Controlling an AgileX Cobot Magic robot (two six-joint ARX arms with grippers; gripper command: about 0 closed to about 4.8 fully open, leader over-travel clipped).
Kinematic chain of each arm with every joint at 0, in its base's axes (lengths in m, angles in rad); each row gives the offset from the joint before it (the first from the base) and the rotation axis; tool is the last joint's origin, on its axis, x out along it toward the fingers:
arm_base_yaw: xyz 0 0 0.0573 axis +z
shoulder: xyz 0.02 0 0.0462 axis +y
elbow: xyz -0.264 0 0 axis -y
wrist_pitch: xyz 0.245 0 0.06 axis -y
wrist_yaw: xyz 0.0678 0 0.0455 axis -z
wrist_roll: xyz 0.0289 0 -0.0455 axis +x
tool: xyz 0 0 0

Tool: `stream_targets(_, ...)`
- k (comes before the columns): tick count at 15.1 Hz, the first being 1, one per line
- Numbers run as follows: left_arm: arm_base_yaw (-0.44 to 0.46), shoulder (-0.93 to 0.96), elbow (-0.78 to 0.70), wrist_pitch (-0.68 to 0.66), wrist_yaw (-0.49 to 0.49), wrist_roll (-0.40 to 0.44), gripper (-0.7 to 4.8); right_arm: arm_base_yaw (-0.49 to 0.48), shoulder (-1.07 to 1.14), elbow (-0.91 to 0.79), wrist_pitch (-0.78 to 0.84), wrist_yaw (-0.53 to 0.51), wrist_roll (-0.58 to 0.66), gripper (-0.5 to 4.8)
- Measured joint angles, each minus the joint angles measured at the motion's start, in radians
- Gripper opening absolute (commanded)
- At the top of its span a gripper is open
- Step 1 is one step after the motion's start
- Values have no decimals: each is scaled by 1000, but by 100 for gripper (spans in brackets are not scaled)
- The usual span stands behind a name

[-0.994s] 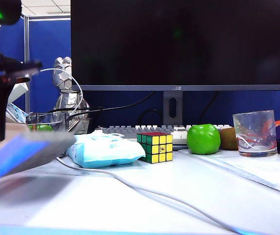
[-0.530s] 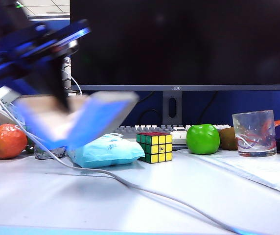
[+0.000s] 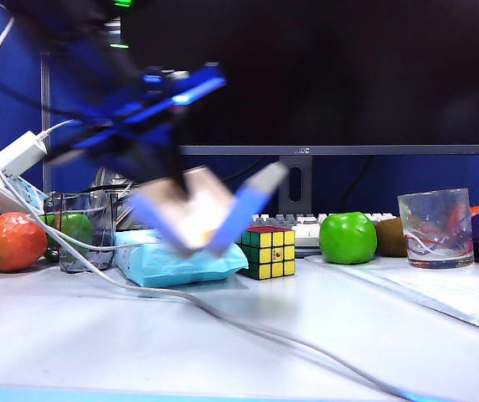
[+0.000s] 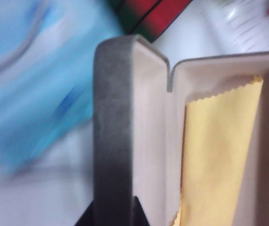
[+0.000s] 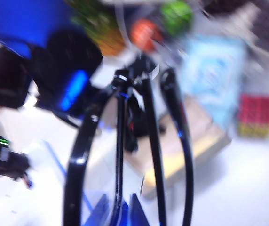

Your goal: Pick up the glasses, fold the temples of the glasses, place the glasses into the glasses case, and finally close the glasses case.

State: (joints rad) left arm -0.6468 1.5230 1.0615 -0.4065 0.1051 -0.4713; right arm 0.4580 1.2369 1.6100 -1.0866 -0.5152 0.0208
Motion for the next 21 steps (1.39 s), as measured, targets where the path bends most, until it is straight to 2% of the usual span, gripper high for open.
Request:
stream_targets(4,-46,140,137,20,-37,45,-6,-1,-4,0,-73,72,-1,-5)
stream_targets(6,-76,197,162,25,-46,57,-6,-2,-11,1,-100,130,-5,-5)
stream_targets(10,-112,279,162,7,-68,75,6,-1,-10,0,-164,166,-16,-5)
stream_targets(13,-129,285,164,31,-67,76,247,-2,-10,0,-173,183,-18,-5)
stream_targets(18,-131,281,241,2,-16,83,247,-2,-10,0,-179,187,-22,-5)
stream_targets(21,-130,217,264,-49,-39,125,247,-2,-7,0,-204,225,-6,-5)
